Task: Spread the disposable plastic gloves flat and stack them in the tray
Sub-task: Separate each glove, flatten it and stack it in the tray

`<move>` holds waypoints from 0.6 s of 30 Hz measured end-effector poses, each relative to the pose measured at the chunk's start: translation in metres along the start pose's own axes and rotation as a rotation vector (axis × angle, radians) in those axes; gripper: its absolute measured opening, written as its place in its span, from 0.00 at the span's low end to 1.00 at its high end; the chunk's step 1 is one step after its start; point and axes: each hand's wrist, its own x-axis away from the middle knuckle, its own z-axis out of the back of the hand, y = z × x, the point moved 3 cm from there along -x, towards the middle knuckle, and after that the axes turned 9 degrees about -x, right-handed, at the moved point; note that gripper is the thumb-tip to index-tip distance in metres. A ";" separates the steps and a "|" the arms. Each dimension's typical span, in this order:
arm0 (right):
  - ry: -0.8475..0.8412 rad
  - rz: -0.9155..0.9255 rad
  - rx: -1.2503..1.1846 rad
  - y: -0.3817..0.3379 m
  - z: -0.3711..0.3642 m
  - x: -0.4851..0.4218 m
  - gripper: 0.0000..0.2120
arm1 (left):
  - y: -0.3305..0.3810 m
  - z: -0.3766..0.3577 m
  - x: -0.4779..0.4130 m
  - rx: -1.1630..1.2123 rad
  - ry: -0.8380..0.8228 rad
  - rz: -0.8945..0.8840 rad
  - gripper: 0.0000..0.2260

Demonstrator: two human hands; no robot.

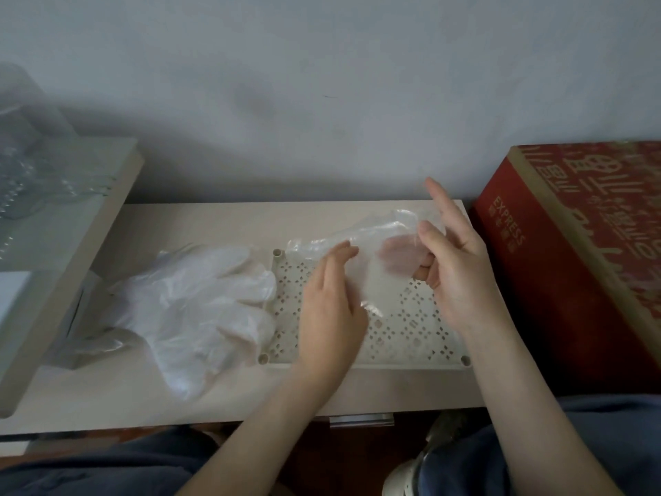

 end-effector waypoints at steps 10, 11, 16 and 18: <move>0.212 -0.055 -0.085 0.016 0.042 -0.013 0.16 | -0.042 0.017 -0.022 0.019 -0.267 0.073 0.08; 0.168 -0.048 -0.121 0.015 0.041 -0.014 0.16 | -0.042 0.016 -0.023 0.052 -0.341 0.125 0.07; -0.222 0.077 0.316 0.009 0.024 -0.006 0.34 | -0.029 0.025 -0.027 0.512 -0.801 0.296 0.10; -0.372 0.099 0.636 0.009 0.014 -0.001 0.39 | -0.022 0.031 -0.026 0.684 -0.931 0.298 0.11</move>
